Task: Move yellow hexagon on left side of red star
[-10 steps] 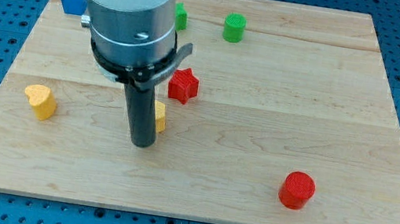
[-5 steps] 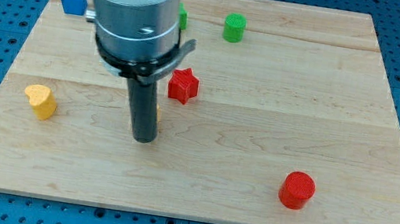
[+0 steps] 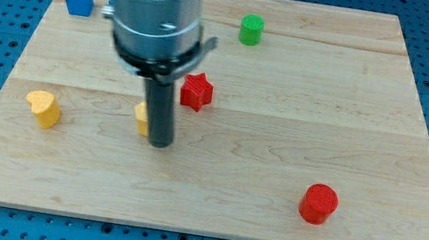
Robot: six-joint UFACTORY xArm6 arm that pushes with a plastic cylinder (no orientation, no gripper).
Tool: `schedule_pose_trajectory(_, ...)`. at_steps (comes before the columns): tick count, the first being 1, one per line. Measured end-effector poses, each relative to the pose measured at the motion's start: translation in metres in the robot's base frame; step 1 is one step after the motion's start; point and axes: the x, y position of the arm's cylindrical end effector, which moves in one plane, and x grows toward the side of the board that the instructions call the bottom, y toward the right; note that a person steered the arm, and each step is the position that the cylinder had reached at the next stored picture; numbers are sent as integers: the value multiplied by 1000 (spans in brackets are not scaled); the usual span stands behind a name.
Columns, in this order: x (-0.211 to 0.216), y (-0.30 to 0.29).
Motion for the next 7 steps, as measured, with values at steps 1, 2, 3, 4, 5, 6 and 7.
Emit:
schedule_pose_trajectory(1, -7, -19)
schedule_pose_trajectory(2, -17, -19)
schedule_pose_trajectory(3, -26, -29)
schedule_pose_trajectory(4, -37, -37)
schedule_pose_trajectory(5, -42, -38)
schedule_pose_trajectory(6, -47, -38)
schedule_pose_trajectory(7, -51, -38)
